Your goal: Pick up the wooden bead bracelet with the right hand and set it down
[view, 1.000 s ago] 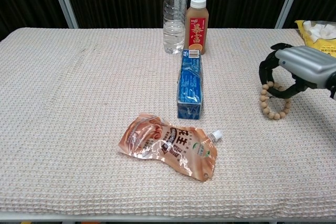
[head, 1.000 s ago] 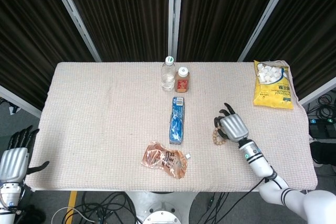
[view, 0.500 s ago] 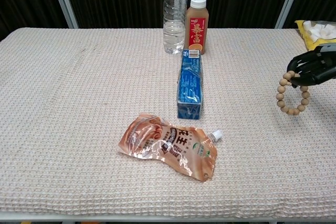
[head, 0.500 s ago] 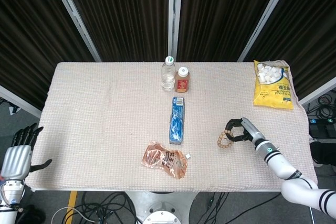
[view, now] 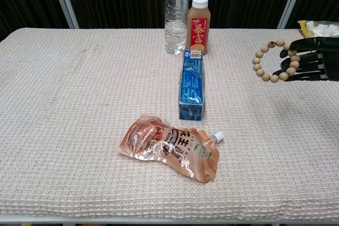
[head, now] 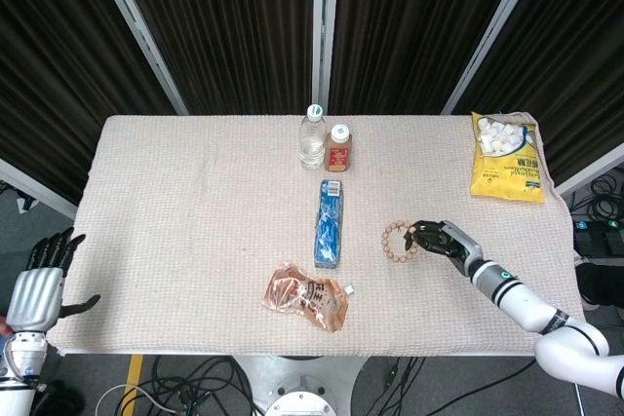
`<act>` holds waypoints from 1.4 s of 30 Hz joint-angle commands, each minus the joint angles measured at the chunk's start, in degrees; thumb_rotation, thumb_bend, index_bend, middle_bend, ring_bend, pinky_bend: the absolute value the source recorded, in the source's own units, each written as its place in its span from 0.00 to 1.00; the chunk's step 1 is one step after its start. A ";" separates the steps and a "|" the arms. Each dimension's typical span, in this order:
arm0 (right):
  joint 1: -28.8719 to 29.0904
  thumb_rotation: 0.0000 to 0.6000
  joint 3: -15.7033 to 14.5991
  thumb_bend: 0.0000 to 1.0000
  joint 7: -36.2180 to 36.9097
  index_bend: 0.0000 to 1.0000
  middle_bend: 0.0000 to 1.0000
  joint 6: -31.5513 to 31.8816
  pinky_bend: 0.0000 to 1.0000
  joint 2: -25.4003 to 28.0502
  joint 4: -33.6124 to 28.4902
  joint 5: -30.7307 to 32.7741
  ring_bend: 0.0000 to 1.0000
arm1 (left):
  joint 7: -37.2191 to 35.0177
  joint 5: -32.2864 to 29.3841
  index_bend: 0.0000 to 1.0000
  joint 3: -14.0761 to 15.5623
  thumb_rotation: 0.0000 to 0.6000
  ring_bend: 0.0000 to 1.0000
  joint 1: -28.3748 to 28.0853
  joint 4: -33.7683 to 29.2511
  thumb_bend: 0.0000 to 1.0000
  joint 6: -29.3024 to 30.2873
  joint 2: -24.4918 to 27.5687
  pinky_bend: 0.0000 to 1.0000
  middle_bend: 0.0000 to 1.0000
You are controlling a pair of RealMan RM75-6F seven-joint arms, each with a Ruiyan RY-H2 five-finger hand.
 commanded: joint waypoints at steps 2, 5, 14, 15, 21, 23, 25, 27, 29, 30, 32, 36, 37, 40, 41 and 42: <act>1.34 0.58 -5.45 1.00 17.43 0.45 0.51 8.95 0.00 -1.32 2.44 -12.73 0.19 | -0.03 -0.05 0.10 0.02 1.00 0.00 -0.03 -0.03 0.00 0.00 0.04 0.00 0.02; 3.42 0.57 -11.07 0.99 26.68 0.44 0.51 18.19 0.00 -2.37 7.19 -20.58 0.18 | -0.27 -0.18 0.10 0.08 1.00 0.00 -0.03 -0.04 0.00 -0.14 0.09 0.00 0.02; 4.30 0.55 -17.95 0.58 26.09 0.42 0.50 37.30 0.00 -9.53 19.50 -24.45 0.16 | -0.69 -0.30 0.10 0.09 1.00 0.00 -0.13 0.20 0.00 -0.26 0.01 0.00 0.02; 4.11 0.55 -17.91 0.51 24.29 0.42 0.50 38.12 0.00 -10.18 19.92 -23.77 0.16 | -0.76 -0.30 0.10 0.07 1.00 0.00 -0.15 0.22 0.00 -0.25 0.00 0.00 0.02; 2.67 0.56 -17.34 0.28 18.98 0.44 0.51 42.74 0.00 -14.22 20.14 -18.11 0.16 | -1.14 -0.54 0.10 0.18 1.00 0.00 -0.06 0.54 0.00 -0.37 -0.17 0.00 0.02; 2.38 0.56 -17.57 0.25 22.01 0.48 0.53 44.86 0.00 -15.65 20.28 -16.97 0.17 | -1.31 -0.53 0.10 0.19 1.00 0.00 -0.07 0.67 0.00 -0.37 -0.23 0.00 0.02; 2.37 0.55 -17.98 0.24 27.09 0.52 0.55 46.66 0.00 -16.71 20.73 -16.41 0.19 | -1.34 -0.52 0.10 0.20 1.00 0.00 -0.10 0.77 0.00 -0.40 -0.27 0.00 0.02; 2.77 0.55 -18.46 0.23 31.87 0.55 0.57 48.00 0.00 -17.87 21.96 -16.12 0.20 | -1.42 -0.49 0.10 0.19 1.00 0.00 -0.16 0.81 0.00 -0.45 -0.23 0.00 0.02; 3.42 0.55 -18.97 0.22 35.96 0.59 0.59 48.75 0.00 -18.55 22.86 -16.02 0.22 | -1.44 -0.42 0.10 0.18 1.00 0.00 -0.18 0.79 0.00 -0.36 -0.17 0.00 0.02; 3.75 0.55 -19.19 0.22 37.03 0.60 0.60 48.93 0.00 -18.71 23.23 -16.07 0.22 | -1.46 -0.40 0.10 0.17 1.00 0.00 -0.18 0.79 0.00 -0.34 -0.16 0.00 0.02; 4.45 0.56 -19.35 0.21 39.78 0.64 0.62 48.91 0.00 -18.80 23.17 -15.43 0.24 | -1.52 -0.37 0.10 0.19 1.00 0.00 -0.13 0.75 0.00 -0.21 -0.15 0.00 0.02; 5.75 0.56 -20.02 0.20 44.32 0.68 0.64 48.65 0.00 -18.38 22.71 -14.87 0.26 | -1.58 -0.42 0.10 0.36 1.00 0.00 0.00 0.74 0.00 -0.24 -0.18 0.00 0.02; 5.98 0.56 -20.12 0.20 44.30 0.69 0.64 48.49 0.00 -18.38 22.70 -14.68 0.26 | -1.59 -0.43 0.10 0.40 1.00 0.00 0.02 0.73 0.00 -0.25 -0.17 0.00 0.02; 6.41 0.56 -20.29 0.21 41.72 0.70 0.64 48.19 0.00 -18.60 22.61 -14.04 0.27 | -1.66 -0.39 0.10 0.43 1.00 0.00 0.13 0.74 0.00 -0.06 -0.19 0.00 0.02; 6.51 0.56 -20.32 0.22 40.95 0.70 0.65 48.12 0.00 -18.68 22.39 -13.70 0.27 | -1.73 -0.40 0.10 0.44 1.00 0.00 0.15 0.71 0.00 -0.05 -0.17 0.00 0.02; 6.58 0.56 -20.42 0.25 40.41 0.71 0.65 48.04 0.00 -18.73 22.27 -13.53 0.27 | -1.78 -0.42 0.10 0.45 1.00 0.00 0.15 0.71 0.00 -0.08 -0.14 0.00 0.02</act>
